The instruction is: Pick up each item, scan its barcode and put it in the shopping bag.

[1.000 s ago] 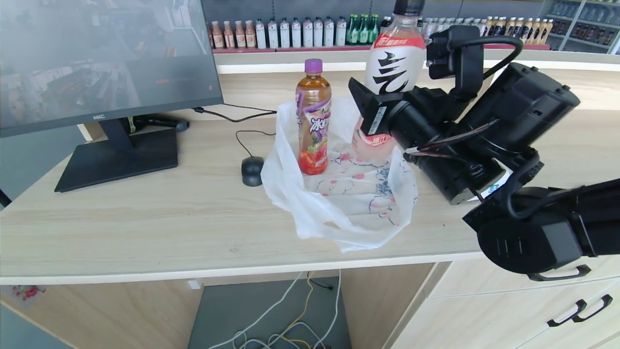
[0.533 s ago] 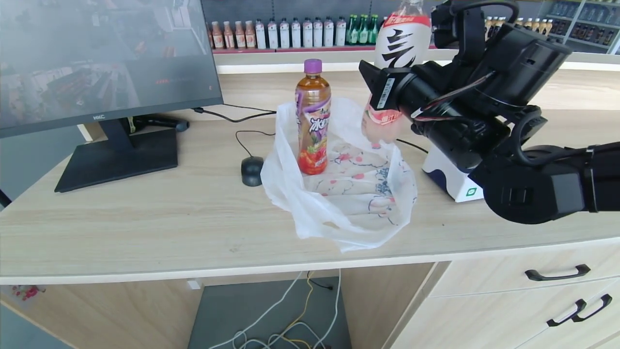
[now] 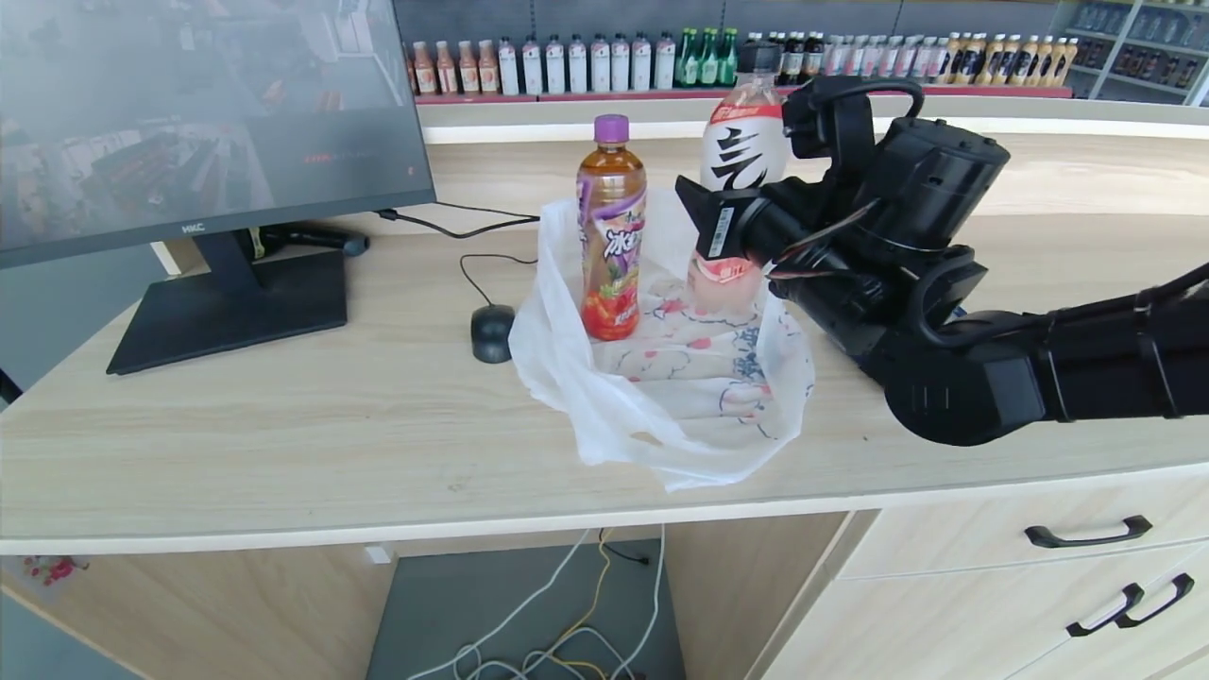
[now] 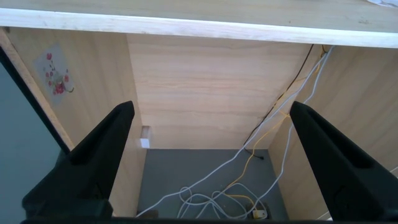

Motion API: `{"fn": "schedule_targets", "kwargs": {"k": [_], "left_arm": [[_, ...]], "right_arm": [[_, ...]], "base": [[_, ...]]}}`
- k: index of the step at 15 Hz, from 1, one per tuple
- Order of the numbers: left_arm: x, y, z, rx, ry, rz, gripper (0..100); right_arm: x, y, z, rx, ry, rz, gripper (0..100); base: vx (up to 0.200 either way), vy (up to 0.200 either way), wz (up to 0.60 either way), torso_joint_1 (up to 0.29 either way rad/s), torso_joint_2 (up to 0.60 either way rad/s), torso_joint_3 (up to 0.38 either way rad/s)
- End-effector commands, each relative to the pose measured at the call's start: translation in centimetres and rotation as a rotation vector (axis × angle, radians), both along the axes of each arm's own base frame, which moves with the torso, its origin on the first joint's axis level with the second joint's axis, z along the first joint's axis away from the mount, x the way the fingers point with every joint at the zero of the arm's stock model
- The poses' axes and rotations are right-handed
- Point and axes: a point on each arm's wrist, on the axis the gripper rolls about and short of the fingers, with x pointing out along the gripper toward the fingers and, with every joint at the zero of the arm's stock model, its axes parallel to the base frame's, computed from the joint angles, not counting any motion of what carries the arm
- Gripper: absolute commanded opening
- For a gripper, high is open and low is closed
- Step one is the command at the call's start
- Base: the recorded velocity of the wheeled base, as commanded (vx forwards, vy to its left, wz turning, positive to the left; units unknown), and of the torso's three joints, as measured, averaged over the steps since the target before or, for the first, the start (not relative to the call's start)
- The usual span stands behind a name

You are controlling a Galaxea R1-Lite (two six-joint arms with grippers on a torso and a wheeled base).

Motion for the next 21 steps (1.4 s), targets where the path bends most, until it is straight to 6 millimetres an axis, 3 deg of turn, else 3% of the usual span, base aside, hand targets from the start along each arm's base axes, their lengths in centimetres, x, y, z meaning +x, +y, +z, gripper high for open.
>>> {"fn": "schedule_targets", "kwargs": {"k": [1,11,21], "left_arm": [[0.0,0.0,0.0,0.000,-0.001,0.001,100],[0.0,0.0,0.0,0.000,-0.001,0.001,100],[0.0,0.0,0.0,0.000,-0.001,0.001,100]], "right_arm": [[1.1,0.5,-1.6,-0.017,0.030,-0.004,0],[3.4,0.7,-4.6,-0.003,0.056,-0.028,0],[3.8,0.9,-5.7,-0.011,0.059,-0.032,0]], "base": [[0.000,0.000,0.00,0.000,0.00,0.000],[0.000,0.000,0.00,0.000,0.00,0.000],[0.000,0.000,0.00,0.000,0.00,0.000]]}}
